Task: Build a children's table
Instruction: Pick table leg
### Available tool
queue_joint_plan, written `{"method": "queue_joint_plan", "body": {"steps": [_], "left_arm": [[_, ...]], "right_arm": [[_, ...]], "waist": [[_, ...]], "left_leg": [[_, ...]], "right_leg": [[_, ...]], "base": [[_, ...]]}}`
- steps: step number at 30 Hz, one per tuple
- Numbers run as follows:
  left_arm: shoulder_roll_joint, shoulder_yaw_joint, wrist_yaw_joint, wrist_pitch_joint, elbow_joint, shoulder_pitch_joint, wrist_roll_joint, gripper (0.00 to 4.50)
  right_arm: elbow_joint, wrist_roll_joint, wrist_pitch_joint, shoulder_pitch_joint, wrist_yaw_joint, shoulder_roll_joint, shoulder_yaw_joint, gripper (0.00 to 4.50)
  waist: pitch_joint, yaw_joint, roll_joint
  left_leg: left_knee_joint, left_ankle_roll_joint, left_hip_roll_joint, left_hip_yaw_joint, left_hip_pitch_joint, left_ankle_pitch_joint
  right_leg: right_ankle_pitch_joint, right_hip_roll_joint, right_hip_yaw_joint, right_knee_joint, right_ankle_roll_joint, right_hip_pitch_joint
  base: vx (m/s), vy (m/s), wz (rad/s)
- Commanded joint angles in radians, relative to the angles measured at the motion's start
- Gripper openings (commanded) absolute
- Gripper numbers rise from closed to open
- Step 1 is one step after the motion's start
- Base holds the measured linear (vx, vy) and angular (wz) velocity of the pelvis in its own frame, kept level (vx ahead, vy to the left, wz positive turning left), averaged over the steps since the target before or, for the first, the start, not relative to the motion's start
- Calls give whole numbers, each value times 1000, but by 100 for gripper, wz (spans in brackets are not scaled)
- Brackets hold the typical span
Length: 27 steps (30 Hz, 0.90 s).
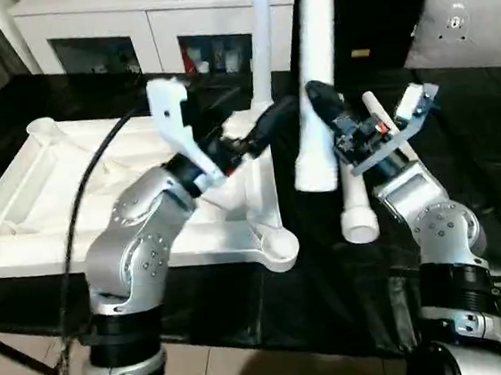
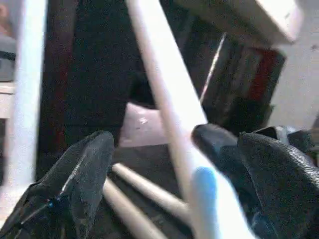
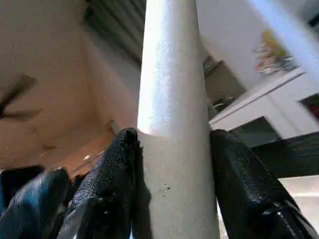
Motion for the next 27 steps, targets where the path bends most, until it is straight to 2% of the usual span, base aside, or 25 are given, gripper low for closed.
{"method": "queue_joint_plan", "body": {"steps": [1,4,7,10,15,17,18,20,21,22,23,24,26,27], "left_arm": [[1,19,11,21,-14,-17,-26,450],[8,25,22,38,-14,-28,-51,450],[5,16,36,48,-8,-34,-54,450],[-3,14,50,51,2,-44,-48,450],[-32,3,105,24,52,-79,-20,450],[-36,0,117,17,72,-86,-12,450],[-41,3,120,14,77,-88,-17,450],[-47,9,123,13,81,-89,-25,414],[-52,13,124,13,82,-91,-31,414],[-52,13,123,13,82,-91,-31,402],[-53,12,122,14,81,-91,-33,402],[-54,10,122,14,80,-91,-33,388],[-57,5,123,13,78,-89,-35,369],[-60,-3,128,4,79,-87,-28,369]], "right_arm": [[-26,18,6,-3,12,-12,15,181],[-28,27,7,2,18,-21,33,181],[-39,-17,-6,16,36,-31,84,181],[-48,-38,-18,24,48,-32,110,181],[-85,-103,-67,60,55,-25,218,181],[-96,-107,-72,70,58,-17,241,181],[-98,-114,-78,73,59,-13,249,181],[-98,-128,-92,77,58,-10,259,181],[-93,-164,-130,81,48,-6,276,181],[-93,-165,-131,81,48,-6,276,181],[-92,-174,-141,82,45,-5,280,181],[-92,-180,-152,84,41,-5,285,181],[-96,-201,-183,89,29,-6,300,181],[-95,-233,-225,92,8,-3,313,181]], "waist": [[-70,6,-15],[-71,9,-14],[-73,12,-16],[-72,12,-18],[-71,14,-19],[-72,15,-20],[-73,14,-16],[-74,13,-17],[-75,14,-17],[-74,14,-18],[-74,16,-11],[-74,14,-14],[-74,14,-14],[-74,14,-14]], "left_leg": [[-63,52,32,2,-8,-88],[-63,48,33,1,-8,-73],[-62,49,33,1,-9,-57],[-63,46,34,0,-10,-60],[-63,41,33,0,-11,-68],[-63,42,33,-1,-11,-67],[-64,42,33,-3,-12,-64],[-63,41,35,-3,-11,-63],[-63,41,36,-3,-11,-62],[-63,39,35,-2,-12,-62],[-62,39,35,-3,-12,-62],[-63,40,36,-3,-12,-64],[-63,42,36,-3,-12,-65],[-63,42,36,-3,-12,-66]], "right_leg": [[-345,-83,53,-85,-95,64],[-329,-81,53,-83,-83,63],[-295,-81,53,-78,-88,64],[-288,-82,53,-78,-90,66],[-314,-83,53,-83,-71,66],[-314,-83,53,-83,-58,67],[-303,-83,52,-81,-62,67],[-288,-83,53,-81,-71,66],[-282,-84,53,-80,-75,66],[-279,-85,53,-79,-79,65],[-274,-85,53,-78,-82,66],[-265,-84,53,-78,-87,67],[-258,-85,54,-77,-91,67],[-259,-85,53,-77,-92,67]], "base": [[0,0,0],[0,0,0],[0,0,0],[0,0,0],[0,0,0],[0,0,0],[0,0,0],[0,0,0],[0,0,0],[0,0,0],[0,0,0],[0,0,0],[0,0,0],[0,0,0]]}}
